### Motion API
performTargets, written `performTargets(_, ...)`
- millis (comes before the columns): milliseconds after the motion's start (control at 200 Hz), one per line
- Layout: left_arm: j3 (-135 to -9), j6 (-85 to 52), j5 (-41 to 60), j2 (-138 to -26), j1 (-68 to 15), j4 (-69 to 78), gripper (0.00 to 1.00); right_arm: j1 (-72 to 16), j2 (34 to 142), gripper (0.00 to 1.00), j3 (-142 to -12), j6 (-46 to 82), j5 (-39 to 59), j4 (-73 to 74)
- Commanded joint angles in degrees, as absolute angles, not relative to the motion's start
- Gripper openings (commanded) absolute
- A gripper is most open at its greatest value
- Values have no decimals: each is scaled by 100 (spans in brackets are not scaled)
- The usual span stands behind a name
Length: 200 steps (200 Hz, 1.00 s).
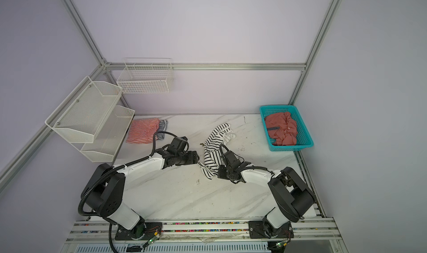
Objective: Fold and stack the tank tops
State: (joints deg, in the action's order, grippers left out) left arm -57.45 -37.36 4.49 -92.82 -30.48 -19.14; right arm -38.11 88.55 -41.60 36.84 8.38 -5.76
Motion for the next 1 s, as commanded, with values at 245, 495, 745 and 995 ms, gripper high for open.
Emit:
performTargets(245,-6638,-3929,1154,-9647,-3215,-1975,64,-3865,9079,0,-4141,3752,826,-457)
performTargets(495,-6770,-3860,1028,-9780,-3363,-2505,46,-3876,9028,0,-4105,3753,767,-483)
performTargets(745,-6680,-3963,893,-9824,-3375,-2593,41,-3883,9038,0,-4065,3786,810,-387)
performTargets(995,-6708,-4017,977,-9927,-3376,-2600,32,-3910,8969,0,-4061,3801,827,-352)
